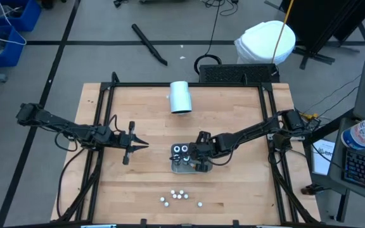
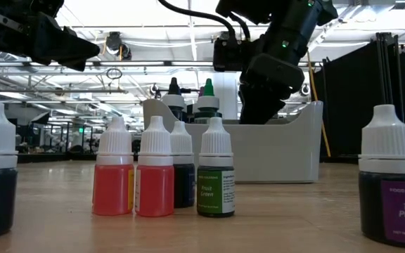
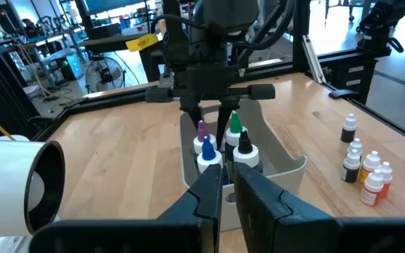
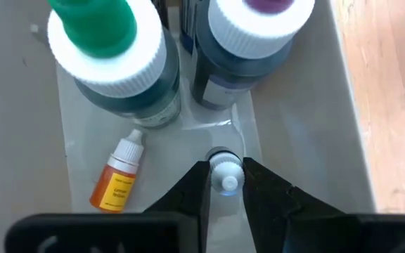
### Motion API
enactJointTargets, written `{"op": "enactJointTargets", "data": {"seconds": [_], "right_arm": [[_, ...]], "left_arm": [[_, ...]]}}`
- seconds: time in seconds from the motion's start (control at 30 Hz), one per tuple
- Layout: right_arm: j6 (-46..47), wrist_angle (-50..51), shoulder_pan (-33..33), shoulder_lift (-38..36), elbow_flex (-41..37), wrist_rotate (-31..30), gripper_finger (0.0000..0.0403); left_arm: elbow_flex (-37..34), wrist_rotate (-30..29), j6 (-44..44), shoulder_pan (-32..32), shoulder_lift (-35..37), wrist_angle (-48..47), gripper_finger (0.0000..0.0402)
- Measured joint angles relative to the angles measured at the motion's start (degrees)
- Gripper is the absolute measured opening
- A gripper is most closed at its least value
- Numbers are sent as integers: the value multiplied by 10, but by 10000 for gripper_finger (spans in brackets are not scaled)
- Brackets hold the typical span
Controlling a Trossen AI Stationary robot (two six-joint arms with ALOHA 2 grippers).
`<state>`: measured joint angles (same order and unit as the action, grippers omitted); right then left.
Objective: Pick & Place food coloring
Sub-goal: Put the red food coloring bottle into the gray bin, then put the small purple food coloring bottle into the gray bin
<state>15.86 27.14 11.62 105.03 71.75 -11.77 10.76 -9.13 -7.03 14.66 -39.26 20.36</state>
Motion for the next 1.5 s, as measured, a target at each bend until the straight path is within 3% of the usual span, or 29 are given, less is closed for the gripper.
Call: {"op": "enactJointTargets", "data": {"seconds": [0.63,1.07,1.3,1.5], "right_arm": [[4,-23,-1,0,0,28,75],[4,-25,-4,-6,-1,30,160],[-14,-7,2,-88,-1,30,155],[-87,-8,33,-185,-1,26,140]], "left_arm": [[0,0,2,0,0,0,47],[0,0,-6,0,0,0,47],[0,0,-4,0,0,-4,47],[0,0,-2,0,0,-6,47]]}}
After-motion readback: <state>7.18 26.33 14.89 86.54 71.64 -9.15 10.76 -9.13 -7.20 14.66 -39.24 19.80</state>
